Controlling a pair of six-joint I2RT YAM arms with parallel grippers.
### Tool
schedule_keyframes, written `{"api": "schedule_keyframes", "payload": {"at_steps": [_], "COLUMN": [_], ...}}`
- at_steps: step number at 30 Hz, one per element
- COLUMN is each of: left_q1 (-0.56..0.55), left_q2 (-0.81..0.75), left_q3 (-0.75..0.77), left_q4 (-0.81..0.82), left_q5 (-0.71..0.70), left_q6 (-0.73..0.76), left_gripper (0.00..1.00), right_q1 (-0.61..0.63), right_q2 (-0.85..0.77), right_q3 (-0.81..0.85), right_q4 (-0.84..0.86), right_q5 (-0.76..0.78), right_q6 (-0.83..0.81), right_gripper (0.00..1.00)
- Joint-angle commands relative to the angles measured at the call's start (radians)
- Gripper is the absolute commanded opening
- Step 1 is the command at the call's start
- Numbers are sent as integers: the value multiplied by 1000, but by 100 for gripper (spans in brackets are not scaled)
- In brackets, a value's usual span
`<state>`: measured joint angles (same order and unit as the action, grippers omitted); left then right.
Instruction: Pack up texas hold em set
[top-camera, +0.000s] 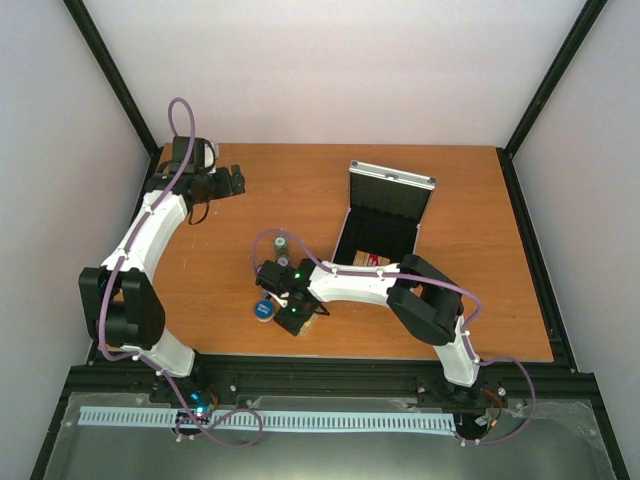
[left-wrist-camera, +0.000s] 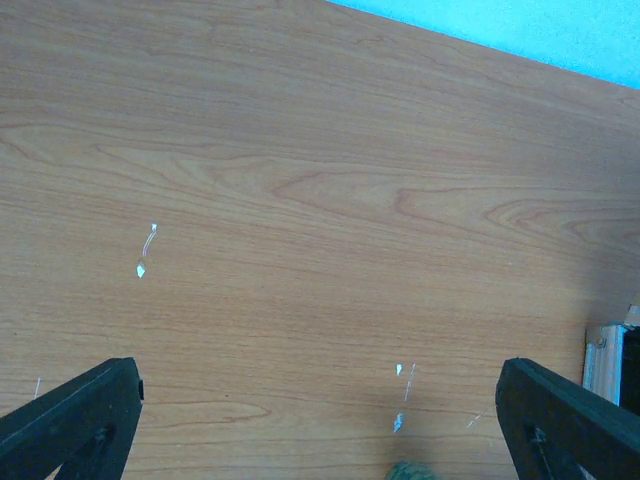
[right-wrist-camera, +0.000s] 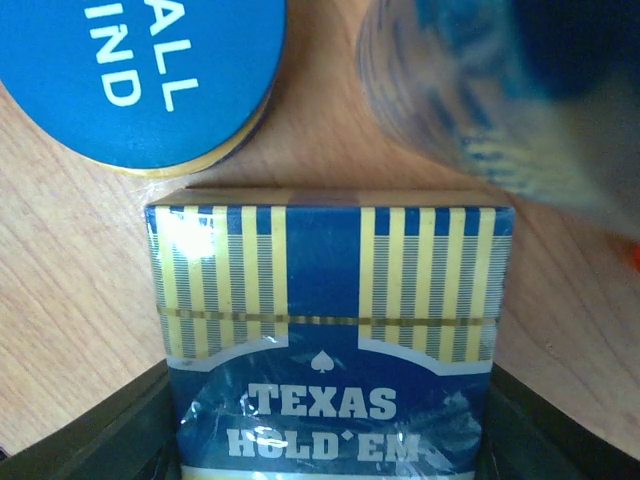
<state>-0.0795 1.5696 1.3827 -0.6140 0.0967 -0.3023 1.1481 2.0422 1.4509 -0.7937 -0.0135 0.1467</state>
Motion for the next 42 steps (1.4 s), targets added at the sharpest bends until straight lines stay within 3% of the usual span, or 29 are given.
{"api": "schedule_keyframes", "payload": {"at_steps": [1,8,12,16,23,36,42], "left_q1": [5,14,18,20,21,20,20], "left_q2": [-27,-28,-32,-27,21,65,85], "left_q3": [10,18,4,-10,19,23,11], "left_q4": [-11,-10,4,33,57,110,120], "left_q5": [-9,-1,7,32,61,71,62], "left_q6": [29,24,12,-11,-27,-55,-55], "left_gripper": [100,100,100,100,100,100,100], "right_q1": [12,10,-3,-119,-332,-490,-535], "right_q2": [-37,-197,-277,-326,-321,-229,-188], "right_q3": [22,53,41,-12,3,-86,-96], "right_q4": [-55,-201,-275,-265,-136,128,198], "right_q5": [14,28,141,257,366,511,491], "right_q6": [-21,-77,-121,-195,-348,-637,-686], "right_gripper": [60,60,63,64,63,63,67]}}
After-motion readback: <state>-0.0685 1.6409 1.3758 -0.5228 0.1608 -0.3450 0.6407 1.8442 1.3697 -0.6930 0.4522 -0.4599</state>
